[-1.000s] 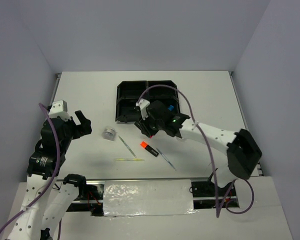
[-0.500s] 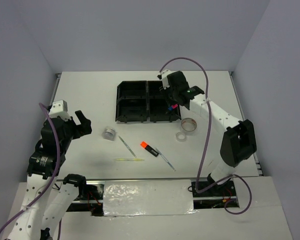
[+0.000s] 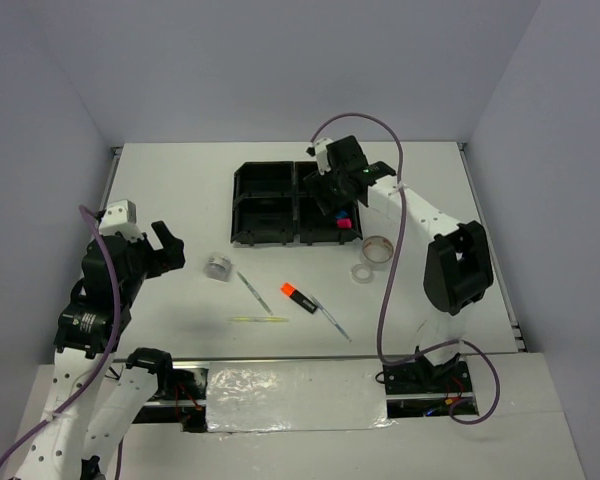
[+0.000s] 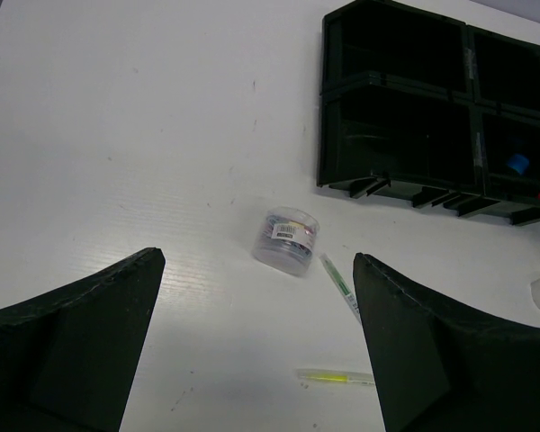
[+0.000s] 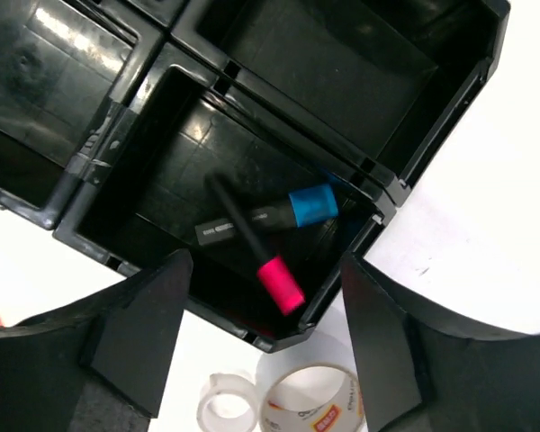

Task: Sort the stationery into containers
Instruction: Place the pen in the storage box, then pick up the pen from the center of the board.

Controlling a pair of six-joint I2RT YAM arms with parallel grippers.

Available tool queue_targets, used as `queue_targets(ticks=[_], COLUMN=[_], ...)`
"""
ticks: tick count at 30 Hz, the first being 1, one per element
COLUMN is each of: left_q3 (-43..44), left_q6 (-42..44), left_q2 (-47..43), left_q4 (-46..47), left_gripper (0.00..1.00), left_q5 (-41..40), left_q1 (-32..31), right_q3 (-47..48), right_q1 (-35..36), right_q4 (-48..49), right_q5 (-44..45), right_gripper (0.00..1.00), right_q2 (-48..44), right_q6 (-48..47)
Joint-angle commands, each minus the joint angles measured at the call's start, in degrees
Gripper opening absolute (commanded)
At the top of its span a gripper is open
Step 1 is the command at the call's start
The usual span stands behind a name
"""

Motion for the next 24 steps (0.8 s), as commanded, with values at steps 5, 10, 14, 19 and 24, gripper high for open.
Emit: queue_targets(ticks=[5, 10, 14, 19, 24], left_q3=[0.00, -0.17, -0.17, -0.17, -0.34], left_q6=[1.49, 1.23, 1.31, 1.14, 0.96], left_q2=[-0.76, -1.38, -1.03, -1.20, -1.73], left_q4=[2.79, 2.70, 2.70, 2.62, 2.53], left_gripper=[0.99, 0.99, 0.99, 0.99, 0.99], left_q5=[0.94, -0.03, 0.24, 0.15, -0.46], left_q1=[-0.30, -0.30, -0.39, -0.39, -1.44], right_q3=[-6.08, -19.80, -22.64, -25.35, -27.29], right_q1=[7.12, 21.54, 29.98, 34.47, 34.74], right_q4=[1.33, 6.17, 5.38, 6.08, 7.75], right_q5=[-1.85, 3.60, 8.16, 10.72, 12.13], right_gripper=[0.77, 0.75, 0.72, 0.67, 0.67], right_q2=[-10.96, -16.42, -13.62, -8.79, -6.93], right_q6=[6.11, 17.62, 23.43, 26.33, 26.16])
